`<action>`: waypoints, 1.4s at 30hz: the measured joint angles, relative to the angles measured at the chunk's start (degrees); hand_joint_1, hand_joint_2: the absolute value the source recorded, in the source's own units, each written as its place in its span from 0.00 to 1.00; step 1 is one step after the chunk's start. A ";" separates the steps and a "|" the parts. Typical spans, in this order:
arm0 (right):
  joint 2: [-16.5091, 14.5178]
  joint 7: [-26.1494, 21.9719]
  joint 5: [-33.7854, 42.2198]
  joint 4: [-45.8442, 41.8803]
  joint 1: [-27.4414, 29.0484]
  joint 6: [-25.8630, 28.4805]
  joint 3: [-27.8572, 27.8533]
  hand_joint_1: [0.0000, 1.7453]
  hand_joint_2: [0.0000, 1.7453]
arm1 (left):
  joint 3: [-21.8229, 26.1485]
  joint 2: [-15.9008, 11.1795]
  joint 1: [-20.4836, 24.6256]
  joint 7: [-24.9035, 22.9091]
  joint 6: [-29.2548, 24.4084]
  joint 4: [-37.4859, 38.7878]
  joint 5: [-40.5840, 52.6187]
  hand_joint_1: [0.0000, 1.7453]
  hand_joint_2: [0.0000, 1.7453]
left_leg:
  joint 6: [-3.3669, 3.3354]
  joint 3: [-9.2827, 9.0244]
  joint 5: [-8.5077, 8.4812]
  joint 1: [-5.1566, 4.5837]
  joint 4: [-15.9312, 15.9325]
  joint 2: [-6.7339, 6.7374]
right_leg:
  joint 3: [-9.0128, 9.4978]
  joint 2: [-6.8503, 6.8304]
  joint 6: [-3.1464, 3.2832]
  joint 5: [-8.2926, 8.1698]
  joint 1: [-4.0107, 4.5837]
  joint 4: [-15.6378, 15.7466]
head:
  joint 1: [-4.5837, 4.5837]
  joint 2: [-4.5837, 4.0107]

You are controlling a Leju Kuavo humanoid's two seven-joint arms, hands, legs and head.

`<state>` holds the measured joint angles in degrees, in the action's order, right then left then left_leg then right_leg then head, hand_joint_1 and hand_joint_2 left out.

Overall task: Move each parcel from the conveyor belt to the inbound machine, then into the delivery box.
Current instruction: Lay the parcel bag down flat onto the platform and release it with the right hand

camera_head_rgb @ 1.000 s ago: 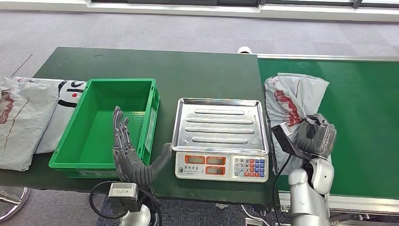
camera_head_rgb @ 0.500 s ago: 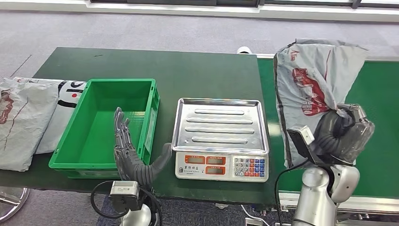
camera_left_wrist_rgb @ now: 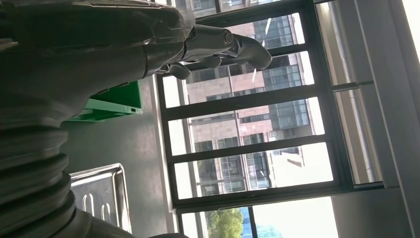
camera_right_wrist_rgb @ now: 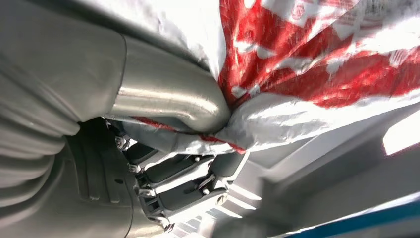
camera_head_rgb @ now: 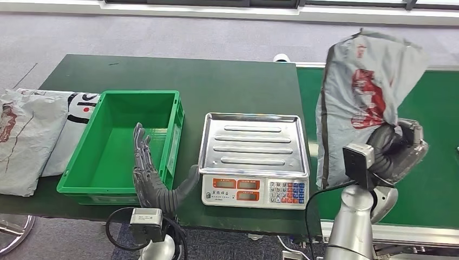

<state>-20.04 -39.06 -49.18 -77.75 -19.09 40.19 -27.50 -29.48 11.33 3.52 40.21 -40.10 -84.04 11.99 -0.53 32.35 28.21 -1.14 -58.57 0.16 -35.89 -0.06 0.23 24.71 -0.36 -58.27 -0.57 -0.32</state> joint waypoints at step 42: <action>-0.21 16.61 -15.61 49.02 -15.08 -7.01 18.40 1.00 1.00 | -0.96 0.80 2.76 0.01 0.02 3.92 -2.54 0.00 1.00 | 0.13 -0.02 -0.10 0.05 0.03 0.01 | -0.05 0.05 0.13 -0.03 0.06 -0.05 | 0.01 0.00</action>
<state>-20.25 -22.46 -64.78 -28.73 -34.16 33.18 -9.10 -30.45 12.13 6.28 40.22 -40.09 -80.12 9.44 -0.40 32.33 28.11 -1.09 -58.54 0.17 -35.95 -0.01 0.36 24.68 -0.30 -58.32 -0.56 -0.32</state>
